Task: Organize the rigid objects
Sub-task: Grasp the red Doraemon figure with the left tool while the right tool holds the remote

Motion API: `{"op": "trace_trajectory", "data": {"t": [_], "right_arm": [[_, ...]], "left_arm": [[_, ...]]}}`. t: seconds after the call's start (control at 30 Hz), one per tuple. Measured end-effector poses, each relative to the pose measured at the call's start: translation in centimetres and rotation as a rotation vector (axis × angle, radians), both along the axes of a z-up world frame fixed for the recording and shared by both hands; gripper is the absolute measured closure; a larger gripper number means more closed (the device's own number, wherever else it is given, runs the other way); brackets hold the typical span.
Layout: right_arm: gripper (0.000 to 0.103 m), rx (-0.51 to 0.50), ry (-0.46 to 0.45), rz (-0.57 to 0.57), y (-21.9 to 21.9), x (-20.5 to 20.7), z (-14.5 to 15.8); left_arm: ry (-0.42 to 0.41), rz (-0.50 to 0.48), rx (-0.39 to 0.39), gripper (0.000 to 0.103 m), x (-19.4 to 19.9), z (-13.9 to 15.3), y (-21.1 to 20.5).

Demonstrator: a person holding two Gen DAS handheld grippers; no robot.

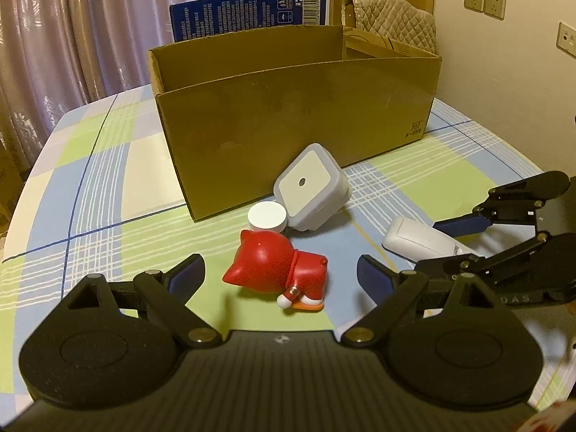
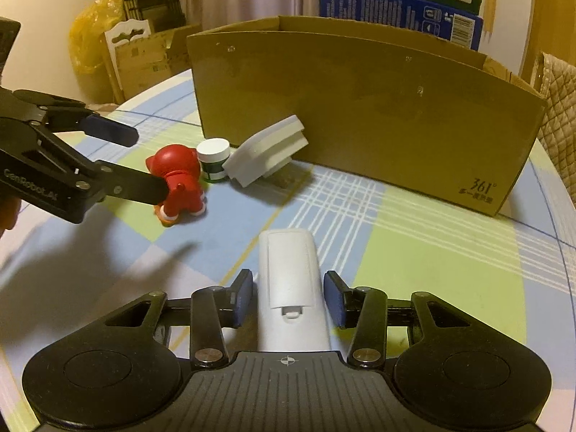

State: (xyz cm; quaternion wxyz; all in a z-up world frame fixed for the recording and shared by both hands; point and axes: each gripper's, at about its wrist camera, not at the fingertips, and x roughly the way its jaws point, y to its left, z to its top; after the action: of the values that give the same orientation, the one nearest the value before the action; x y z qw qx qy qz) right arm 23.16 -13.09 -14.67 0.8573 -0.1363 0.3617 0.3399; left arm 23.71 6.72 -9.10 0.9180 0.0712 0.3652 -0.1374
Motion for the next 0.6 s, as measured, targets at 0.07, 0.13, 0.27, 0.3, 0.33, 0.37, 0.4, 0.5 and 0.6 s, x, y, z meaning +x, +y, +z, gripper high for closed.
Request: {"op": "trace_trajectory", "data": {"t": [0.07, 0.13, 0.27, 0.3, 0.33, 0.37, 0.4, 0.5, 0.6], "right_arm": [[0.063, 0.002, 0.001, -0.003, -0.2, 0.0, 0.0], [0.067, -0.002, 0.002, -0.011, -0.1, 0.0, 0.1], [0.068, -0.004, 0.005, -0.019, -0.1, -0.1, 0.2], [0.068, 0.000, 0.008, -0.024, -0.1, -0.2, 0.2], [0.068, 0.005, 0.013, -0.028, -0.2, -0.2, 0.2], [0.068, 0.008, 0.016, -0.034, -0.2, -0.2, 0.3], [0.068, 0.011, 0.016, -0.040, -0.3, -0.2, 0.3], [0.068, 0.030, 0.010, -0.064, -0.5, 0.0, 0.7], [0.068, 0.049, -0.005, -0.086, -0.8, 0.2, 1.2]], "left_arm": [[0.003, 0.002, -0.002, 0.014, 0.0, 0.0, 0.0], [0.003, 0.003, -0.002, 0.014, 0.0, -0.1, 0.0], [0.004, 0.001, 0.004, 0.014, 0.0, -0.2, 0.0], [0.004, -0.001, 0.011, 0.014, 0.1, -0.2, -0.1], [0.004, -0.003, 0.020, 0.014, 0.1, -0.3, -0.2], [0.004, -0.005, 0.025, 0.014, 0.2, -0.5, -0.3], [0.004, -0.006, 0.030, 0.014, 0.3, -0.6, -0.3], [0.007, -0.007, 0.036, 0.014, 0.6, -0.9, -0.4], [0.006, -0.012, 0.042, 0.014, 0.9, -1.1, -0.6]]}}
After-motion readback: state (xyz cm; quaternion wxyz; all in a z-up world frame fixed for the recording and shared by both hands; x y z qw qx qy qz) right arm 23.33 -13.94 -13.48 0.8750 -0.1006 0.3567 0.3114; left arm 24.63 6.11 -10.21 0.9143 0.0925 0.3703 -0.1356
